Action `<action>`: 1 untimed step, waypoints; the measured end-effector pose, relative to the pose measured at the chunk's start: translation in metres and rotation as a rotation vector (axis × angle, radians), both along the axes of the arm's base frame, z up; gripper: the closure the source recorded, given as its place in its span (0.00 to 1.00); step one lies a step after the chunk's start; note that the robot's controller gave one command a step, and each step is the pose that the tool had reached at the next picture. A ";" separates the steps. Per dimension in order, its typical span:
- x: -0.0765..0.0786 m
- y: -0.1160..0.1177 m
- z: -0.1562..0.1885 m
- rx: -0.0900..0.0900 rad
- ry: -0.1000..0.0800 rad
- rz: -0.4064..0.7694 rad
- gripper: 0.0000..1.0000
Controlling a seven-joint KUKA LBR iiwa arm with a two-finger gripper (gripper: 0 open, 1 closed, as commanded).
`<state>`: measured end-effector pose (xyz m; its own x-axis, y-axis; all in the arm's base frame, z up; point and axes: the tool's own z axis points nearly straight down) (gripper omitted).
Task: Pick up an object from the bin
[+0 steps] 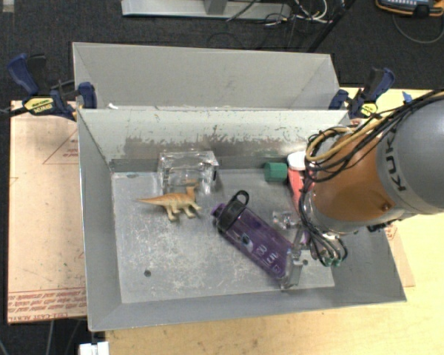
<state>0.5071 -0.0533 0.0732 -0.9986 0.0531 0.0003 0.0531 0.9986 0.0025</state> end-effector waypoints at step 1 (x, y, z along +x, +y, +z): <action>0.100 0.013 0.000 0.001 -0.003 0.193 1.00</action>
Offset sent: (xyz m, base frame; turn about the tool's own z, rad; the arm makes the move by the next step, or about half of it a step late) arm 0.0000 0.0000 0.0000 0.0000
